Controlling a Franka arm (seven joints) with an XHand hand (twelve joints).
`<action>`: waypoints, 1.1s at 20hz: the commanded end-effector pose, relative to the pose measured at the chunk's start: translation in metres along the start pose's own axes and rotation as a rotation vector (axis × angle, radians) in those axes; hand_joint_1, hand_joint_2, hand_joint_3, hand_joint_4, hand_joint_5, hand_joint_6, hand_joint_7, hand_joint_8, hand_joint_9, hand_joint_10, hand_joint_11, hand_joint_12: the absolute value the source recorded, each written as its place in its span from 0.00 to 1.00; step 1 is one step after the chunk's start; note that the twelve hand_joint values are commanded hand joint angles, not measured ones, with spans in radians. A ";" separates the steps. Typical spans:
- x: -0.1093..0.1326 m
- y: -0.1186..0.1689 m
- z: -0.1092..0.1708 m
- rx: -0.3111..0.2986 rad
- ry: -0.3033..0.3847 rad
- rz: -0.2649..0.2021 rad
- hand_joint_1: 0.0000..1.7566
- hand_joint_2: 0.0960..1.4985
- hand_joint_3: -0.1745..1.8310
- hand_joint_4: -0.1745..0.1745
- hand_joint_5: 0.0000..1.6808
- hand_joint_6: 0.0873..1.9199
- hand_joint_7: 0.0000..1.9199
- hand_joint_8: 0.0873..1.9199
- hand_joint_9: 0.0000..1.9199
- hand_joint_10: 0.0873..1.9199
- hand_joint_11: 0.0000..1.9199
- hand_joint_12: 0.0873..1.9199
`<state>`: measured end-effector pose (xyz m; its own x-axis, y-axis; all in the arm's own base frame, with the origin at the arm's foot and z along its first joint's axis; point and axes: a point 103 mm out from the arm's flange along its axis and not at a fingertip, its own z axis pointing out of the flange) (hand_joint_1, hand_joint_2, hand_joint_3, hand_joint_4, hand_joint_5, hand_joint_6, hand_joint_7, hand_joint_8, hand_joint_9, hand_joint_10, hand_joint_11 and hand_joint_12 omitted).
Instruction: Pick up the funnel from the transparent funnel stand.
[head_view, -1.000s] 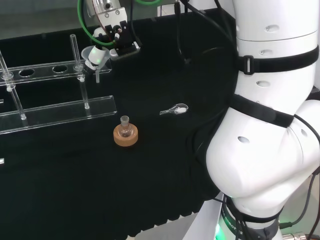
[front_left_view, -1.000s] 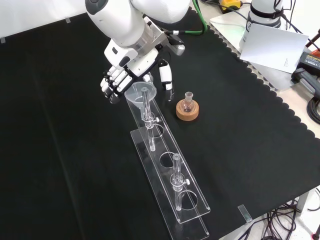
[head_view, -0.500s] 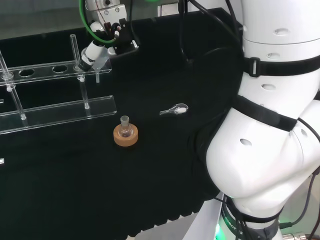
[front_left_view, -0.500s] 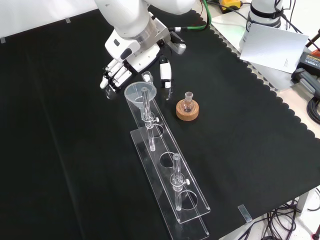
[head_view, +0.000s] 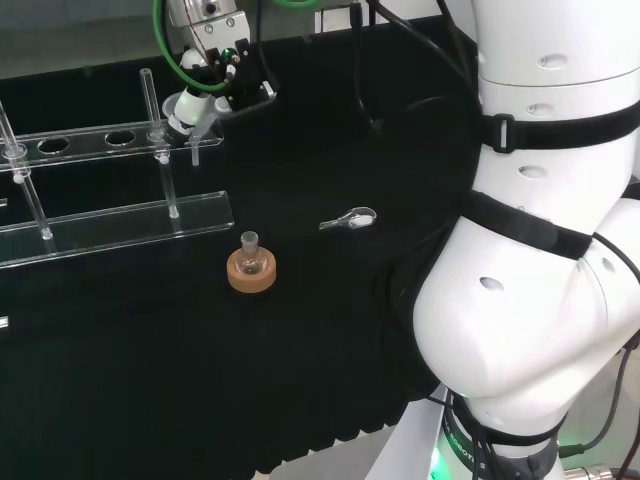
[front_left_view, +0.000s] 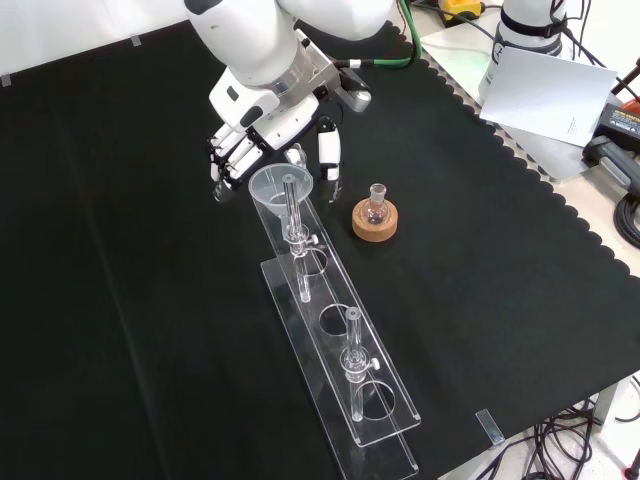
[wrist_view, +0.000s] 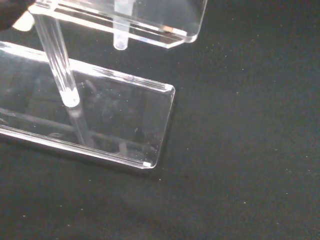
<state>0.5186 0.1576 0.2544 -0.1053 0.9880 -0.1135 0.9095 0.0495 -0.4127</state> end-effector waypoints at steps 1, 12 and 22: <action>-0.002 0.003 -0.002 0.019 -0.037 -0.003 0.37 0.41 0.10 0.40 0.12 0.00 0.13 0.26 0.01 0.40 0.00 0.49; -0.003 0.011 -0.009 0.077 -0.111 -0.013 0.36 0.43 0.10 0.49 0.25 0.00 0.25 0.24 0.09 0.38 0.00 0.48; -0.007 0.003 -0.015 0.007 -0.039 -0.013 0.41 0.45 0.13 0.62 0.46 0.01 0.51 0.19 0.33 0.24 0.00 0.58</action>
<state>0.5294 0.1559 0.2601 -0.1516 0.9722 -0.1782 0.8871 0.0543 -0.4584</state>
